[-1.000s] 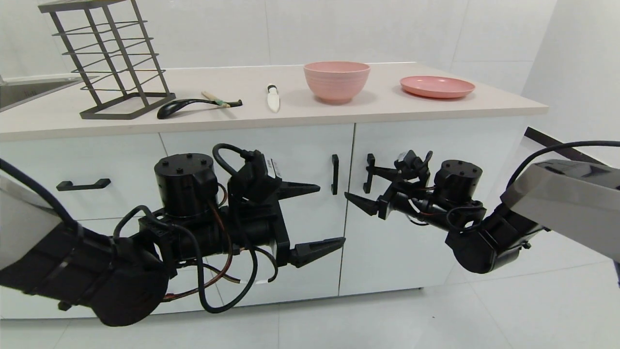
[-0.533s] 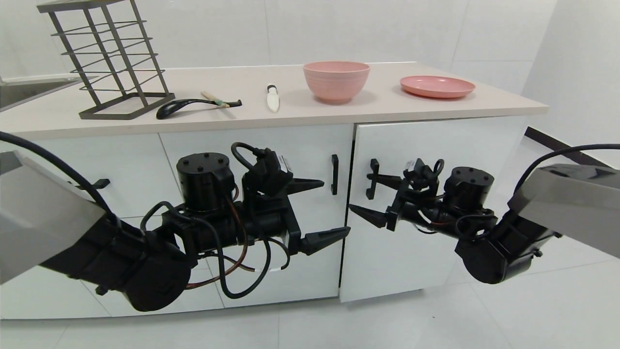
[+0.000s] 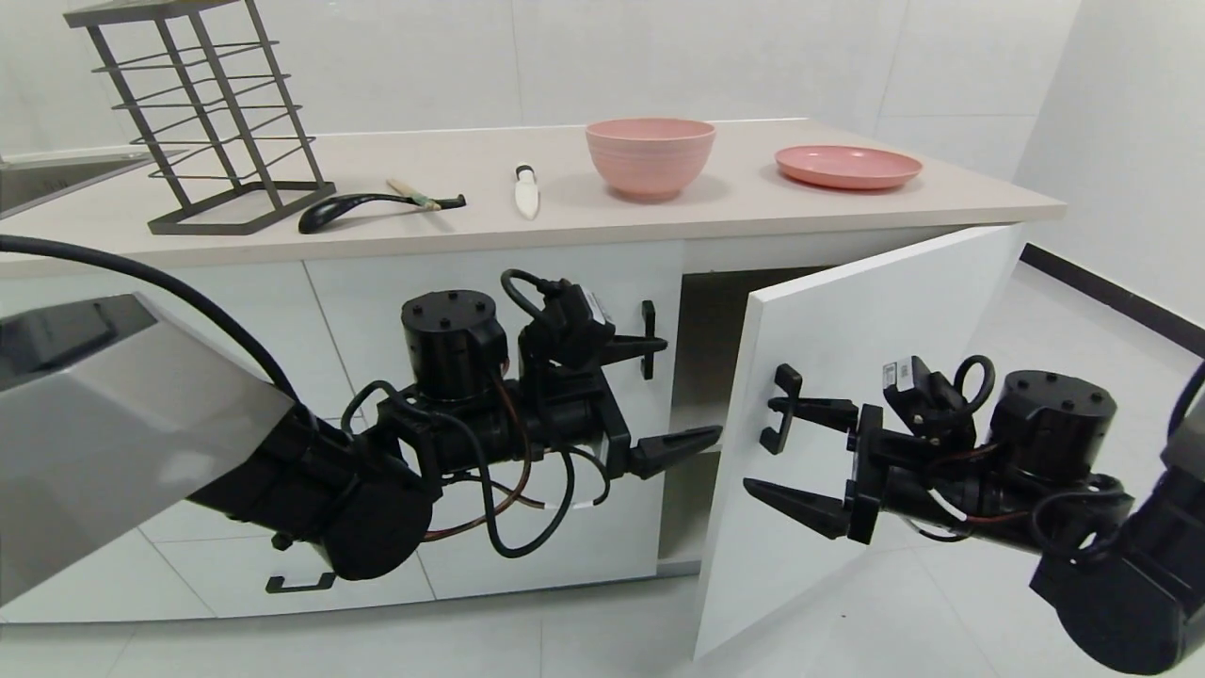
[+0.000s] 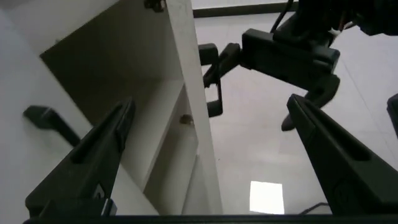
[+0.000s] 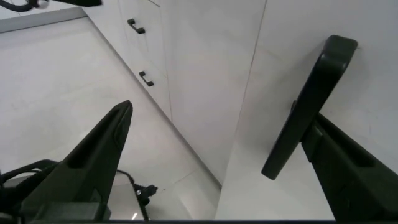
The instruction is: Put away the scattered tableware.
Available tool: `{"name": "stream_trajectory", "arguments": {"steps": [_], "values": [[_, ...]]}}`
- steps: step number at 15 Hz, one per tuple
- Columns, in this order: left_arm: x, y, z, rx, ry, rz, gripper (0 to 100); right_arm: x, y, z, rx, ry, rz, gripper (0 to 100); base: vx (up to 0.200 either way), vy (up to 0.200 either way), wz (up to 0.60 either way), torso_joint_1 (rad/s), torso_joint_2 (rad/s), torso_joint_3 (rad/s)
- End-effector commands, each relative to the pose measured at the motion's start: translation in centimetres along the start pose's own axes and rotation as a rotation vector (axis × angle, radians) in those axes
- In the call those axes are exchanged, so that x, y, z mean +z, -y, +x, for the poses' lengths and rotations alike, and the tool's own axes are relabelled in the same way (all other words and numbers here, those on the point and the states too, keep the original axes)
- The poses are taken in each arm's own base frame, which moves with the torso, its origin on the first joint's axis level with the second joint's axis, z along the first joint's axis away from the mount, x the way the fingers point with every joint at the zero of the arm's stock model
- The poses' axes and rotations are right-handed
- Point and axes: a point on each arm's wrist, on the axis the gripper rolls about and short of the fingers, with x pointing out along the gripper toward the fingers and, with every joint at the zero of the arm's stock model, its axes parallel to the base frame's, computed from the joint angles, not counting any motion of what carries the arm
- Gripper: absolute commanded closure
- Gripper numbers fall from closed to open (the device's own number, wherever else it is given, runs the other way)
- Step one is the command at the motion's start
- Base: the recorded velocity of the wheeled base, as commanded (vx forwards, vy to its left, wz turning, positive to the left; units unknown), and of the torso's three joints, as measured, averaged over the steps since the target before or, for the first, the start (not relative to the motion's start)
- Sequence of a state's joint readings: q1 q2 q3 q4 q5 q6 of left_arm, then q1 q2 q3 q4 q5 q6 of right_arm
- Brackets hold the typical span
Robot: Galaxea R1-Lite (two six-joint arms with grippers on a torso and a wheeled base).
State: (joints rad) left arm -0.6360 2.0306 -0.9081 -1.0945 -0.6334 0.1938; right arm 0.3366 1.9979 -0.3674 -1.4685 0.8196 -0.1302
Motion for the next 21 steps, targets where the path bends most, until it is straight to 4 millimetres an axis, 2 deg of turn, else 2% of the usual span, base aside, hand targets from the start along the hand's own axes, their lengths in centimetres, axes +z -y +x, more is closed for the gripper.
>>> {"name": "stream_trajectory", "arguments": {"steps": [1,3,4,7,12,15,18,20,21], "values": [[-0.1,0.4,5.4,-0.069,0.1,-0.024,0,1.6,-1.9,-1.7,0.023,0.031,-0.035,0,0.0,0.0,0.0,0.0,0.0,0.0],[-0.3,1.1,8.9,-0.11,0.193,-0.039,0,1.6,-2.0,-1.7,0.023,0.028,-0.033,0,0.0,0.0,0.0,0.0,0.0,0.0],[-0.2,1.6,10.0,-0.132,0.225,-0.037,0,1.5,-2.0,-1.8,0.022,0.027,-0.034,0,0.0,0.0,0.0,0.0,0.0,0.0],[0.2,2.9,11.5,-0.17,0.246,-0.046,0,1.5,-2.0,-1.7,0.022,0.027,-0.037,0,0.0,0.0,0.0,0.0,0.0,0.0],[0.0,2.6,11.4,-0.162,0.247,-0.046,0,1.0,-1.0,-2.1,-0.026,0.015,-0.03,0,0.0,0.0,0.0,0.0,0.0,0.0],[0.0,2.9,11.5,-0.088,0.238,-0.061,0,-0.2,0.4,-3.5,-0.099,-0.017,-0.04,0,0.0,0.0,0.0,0.0,0.0,0.0],[-0.5,3.0,11.2,-0.078,0.214,-0.076,0,-0.4,1.3,-4.7,-0.155,-0.022,-0.031,0,0.0,0.0,0.0,0.0,0.0,0.0],[-1.1,2.9,10.8,-0.073,0.189,-0.089,0,-1.4,0.4,-5.7,-0.169,-0.062,0.015,0,0.0,0.0,0.0,0.0,0.0,0.0],[-1.1,2.8,10.6,-0.07,0.19,-0.086,0,-2.0,-0.6,-6.4,-0.166,-0.09,0.041,0,0.0,0.0,0.0,0.0,0.0,0.0]]}}
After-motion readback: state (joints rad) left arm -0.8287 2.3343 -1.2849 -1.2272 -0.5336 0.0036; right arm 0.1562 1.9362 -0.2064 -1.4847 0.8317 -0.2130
